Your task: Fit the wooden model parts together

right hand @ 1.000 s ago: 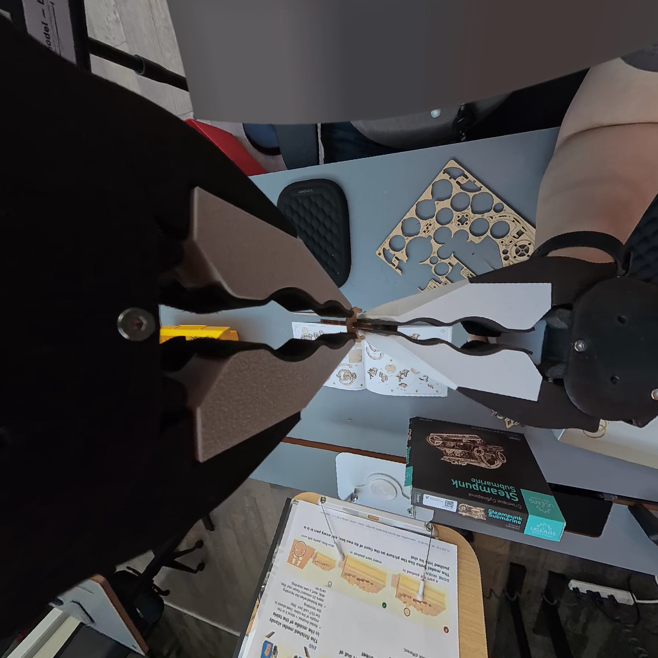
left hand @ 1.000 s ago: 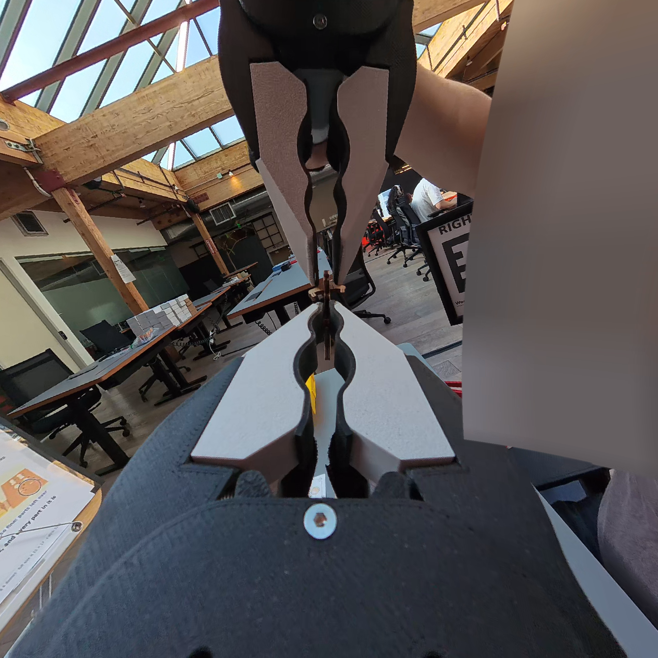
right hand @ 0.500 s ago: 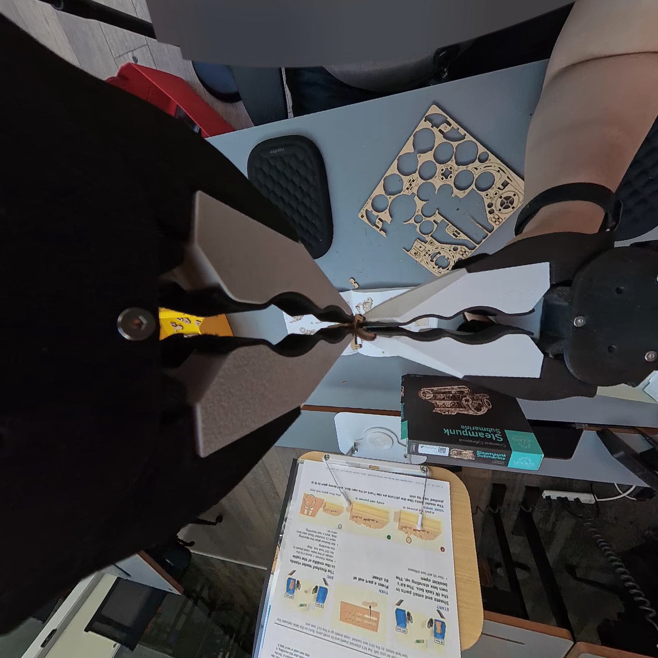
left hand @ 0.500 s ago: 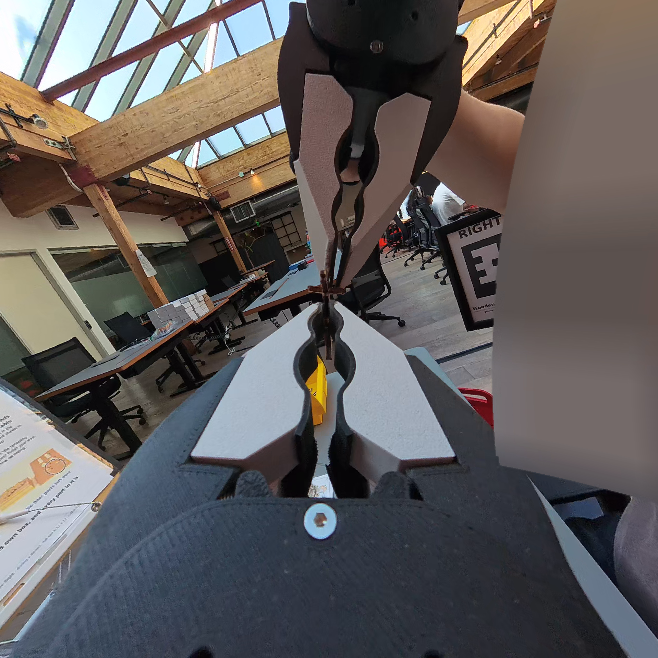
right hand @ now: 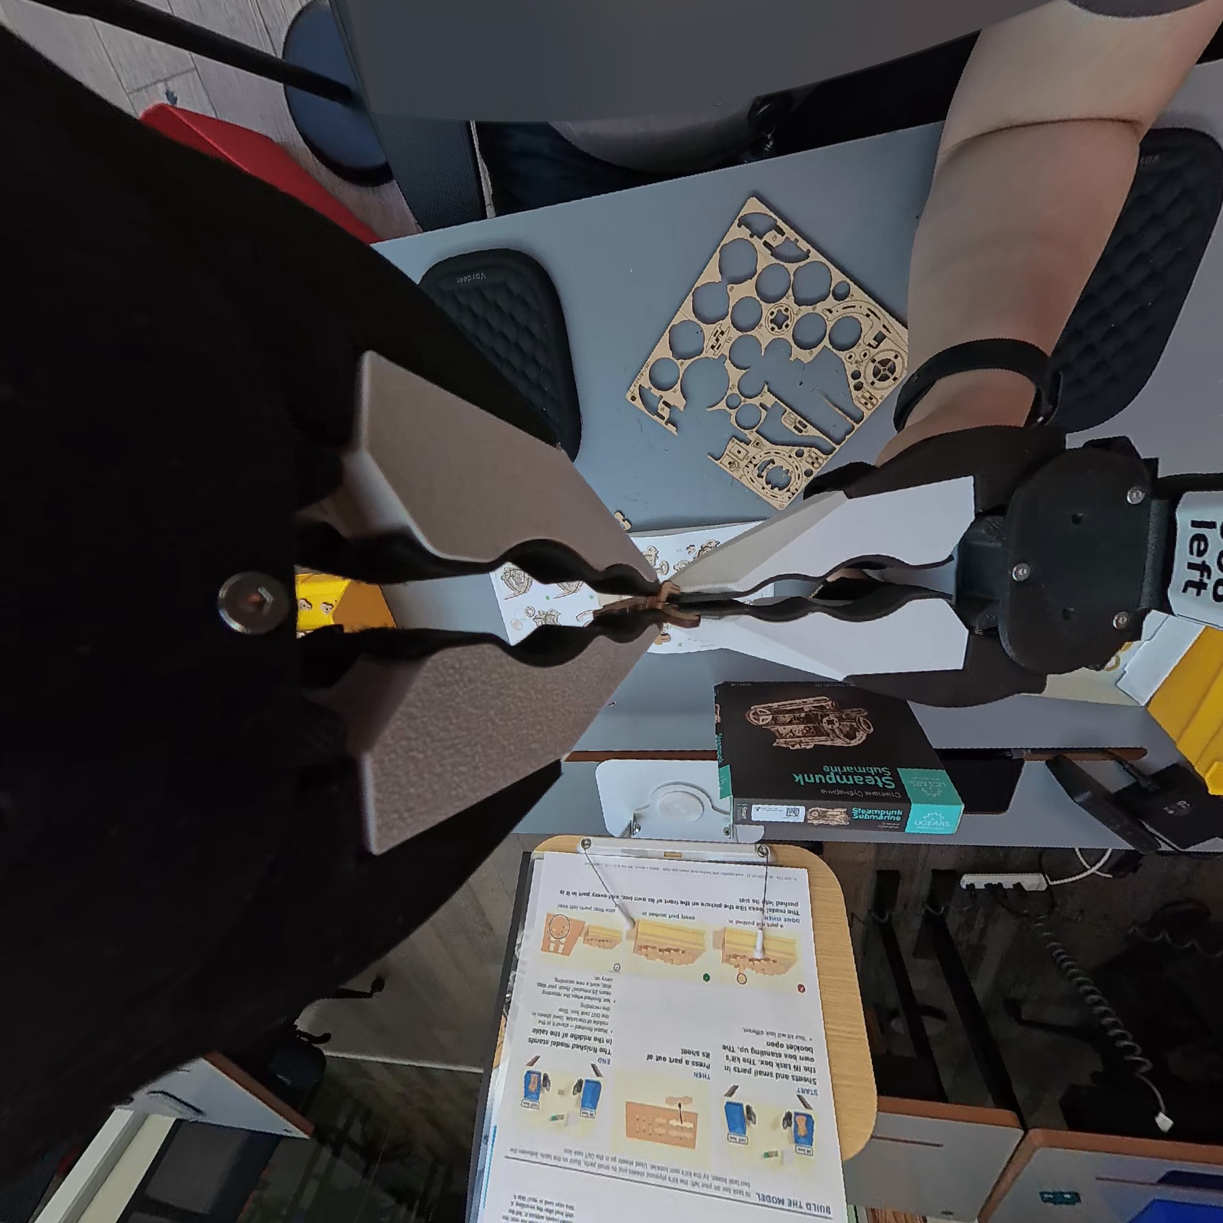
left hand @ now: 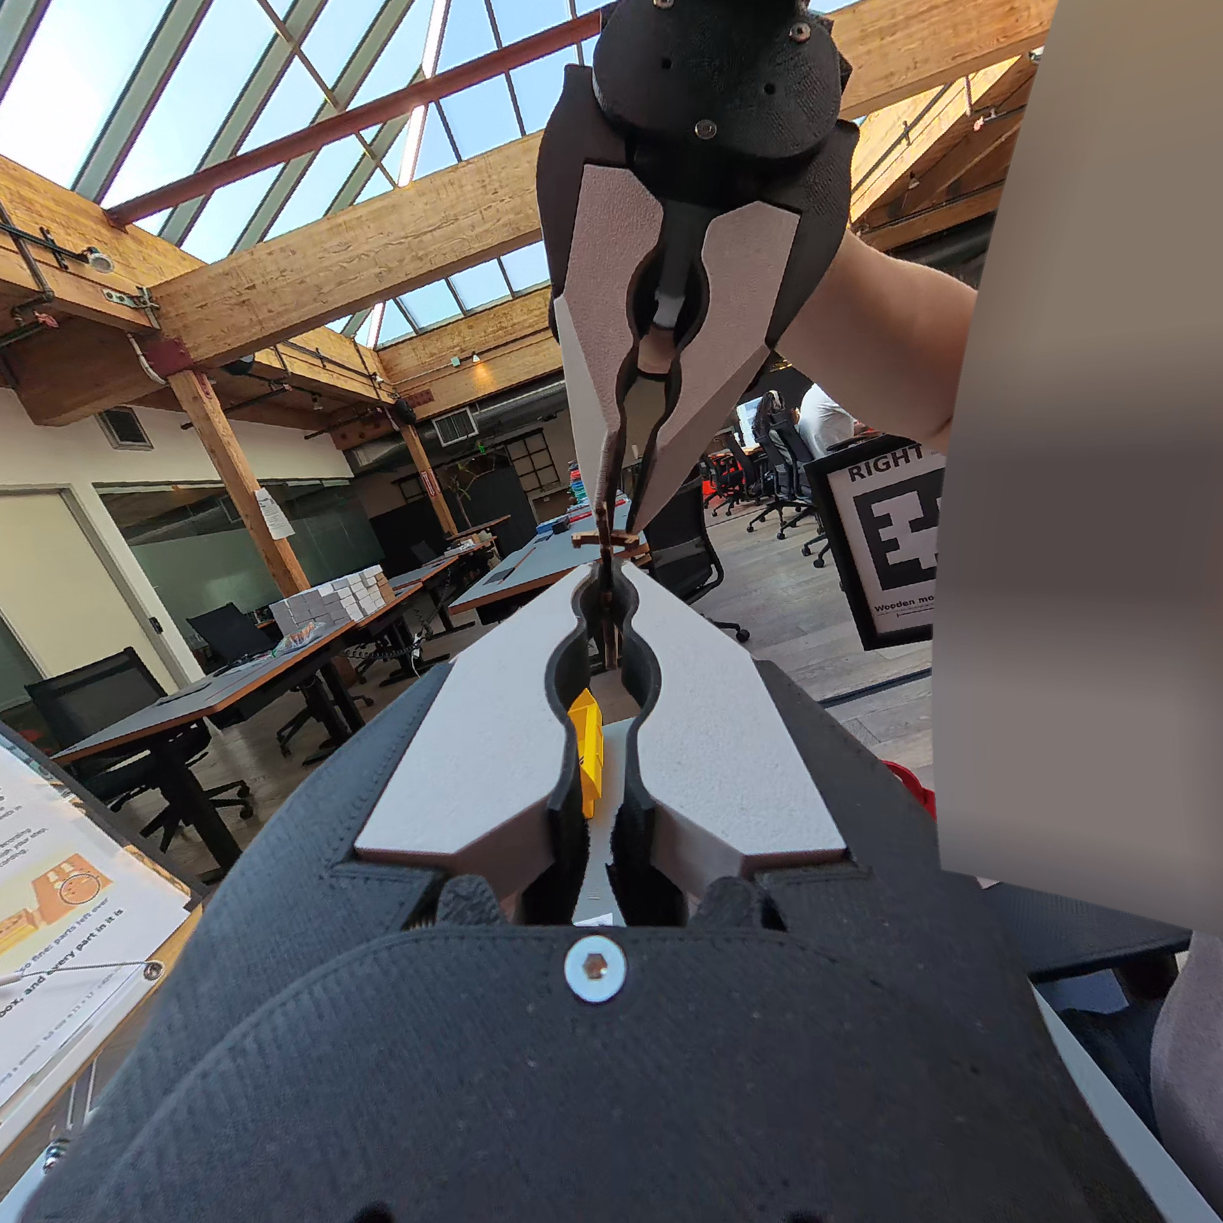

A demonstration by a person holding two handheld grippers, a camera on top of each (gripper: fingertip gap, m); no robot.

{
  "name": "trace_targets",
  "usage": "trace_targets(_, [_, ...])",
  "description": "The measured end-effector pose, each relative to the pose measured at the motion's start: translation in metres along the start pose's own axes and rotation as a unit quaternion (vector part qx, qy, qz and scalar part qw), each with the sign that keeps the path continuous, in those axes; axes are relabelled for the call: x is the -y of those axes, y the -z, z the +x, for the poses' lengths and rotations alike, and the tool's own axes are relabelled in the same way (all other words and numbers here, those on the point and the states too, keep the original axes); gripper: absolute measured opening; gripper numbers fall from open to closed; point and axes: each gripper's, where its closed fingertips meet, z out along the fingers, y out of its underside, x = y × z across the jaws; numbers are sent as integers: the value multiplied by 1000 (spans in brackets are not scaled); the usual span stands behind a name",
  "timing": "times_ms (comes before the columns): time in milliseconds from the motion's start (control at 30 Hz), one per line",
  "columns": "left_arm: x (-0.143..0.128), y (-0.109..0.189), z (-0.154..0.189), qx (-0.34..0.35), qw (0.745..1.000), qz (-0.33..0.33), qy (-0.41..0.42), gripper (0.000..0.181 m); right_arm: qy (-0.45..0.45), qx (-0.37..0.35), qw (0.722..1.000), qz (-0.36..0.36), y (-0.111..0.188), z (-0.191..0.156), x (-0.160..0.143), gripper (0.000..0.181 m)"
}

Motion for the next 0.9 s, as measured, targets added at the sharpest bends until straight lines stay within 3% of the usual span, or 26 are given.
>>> trace_targets(900, [4, 0, 2, -9, 1000, 15, 12, 0, -17, 20, 1000, 15, 2, 2, 0, 11])
